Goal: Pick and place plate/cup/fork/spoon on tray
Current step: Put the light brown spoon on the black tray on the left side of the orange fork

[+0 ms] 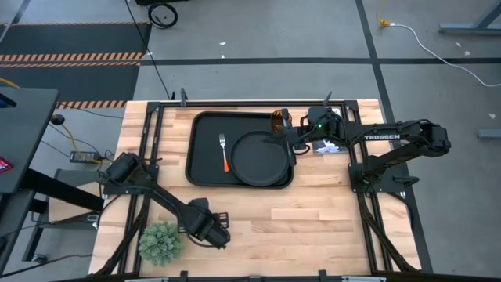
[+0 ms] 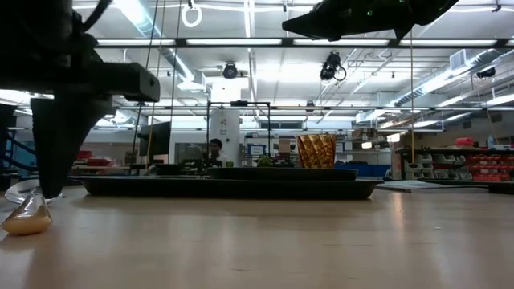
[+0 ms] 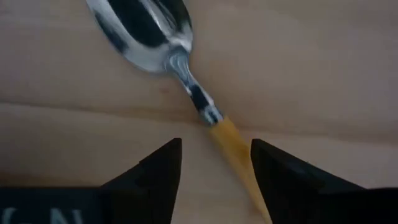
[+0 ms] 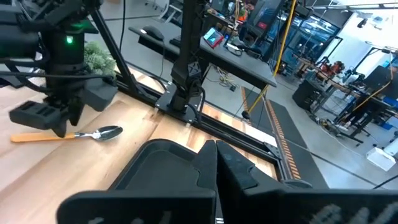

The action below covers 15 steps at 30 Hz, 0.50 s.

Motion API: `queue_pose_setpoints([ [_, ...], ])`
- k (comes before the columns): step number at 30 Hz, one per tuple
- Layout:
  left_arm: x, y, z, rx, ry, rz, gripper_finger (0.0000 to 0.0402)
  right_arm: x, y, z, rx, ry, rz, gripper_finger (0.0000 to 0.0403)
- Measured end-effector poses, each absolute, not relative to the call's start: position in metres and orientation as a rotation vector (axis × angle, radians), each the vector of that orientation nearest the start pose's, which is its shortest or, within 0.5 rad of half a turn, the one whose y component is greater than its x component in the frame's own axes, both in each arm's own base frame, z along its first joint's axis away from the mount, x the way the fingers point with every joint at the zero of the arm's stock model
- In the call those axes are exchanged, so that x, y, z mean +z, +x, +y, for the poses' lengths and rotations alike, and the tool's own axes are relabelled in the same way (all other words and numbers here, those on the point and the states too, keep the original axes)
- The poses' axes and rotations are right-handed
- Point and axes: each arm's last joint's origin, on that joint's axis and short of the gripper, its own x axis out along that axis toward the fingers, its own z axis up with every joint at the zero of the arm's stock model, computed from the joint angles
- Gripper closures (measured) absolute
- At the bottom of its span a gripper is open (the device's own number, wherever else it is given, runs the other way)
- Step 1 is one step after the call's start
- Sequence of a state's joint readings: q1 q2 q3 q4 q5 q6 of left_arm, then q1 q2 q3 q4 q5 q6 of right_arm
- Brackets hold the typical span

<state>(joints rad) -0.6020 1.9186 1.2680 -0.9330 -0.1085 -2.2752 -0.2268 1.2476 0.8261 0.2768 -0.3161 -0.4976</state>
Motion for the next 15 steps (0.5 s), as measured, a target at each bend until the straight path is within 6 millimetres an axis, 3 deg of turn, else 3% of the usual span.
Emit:
queue_pose_setpoints([
  [15,0.1484,0.287,-0.1836,1.283,-1.205,1.095,0.0229,0.2962,0.2736,-0.0531,0.143,-0.438,0.092,0.0399],
])
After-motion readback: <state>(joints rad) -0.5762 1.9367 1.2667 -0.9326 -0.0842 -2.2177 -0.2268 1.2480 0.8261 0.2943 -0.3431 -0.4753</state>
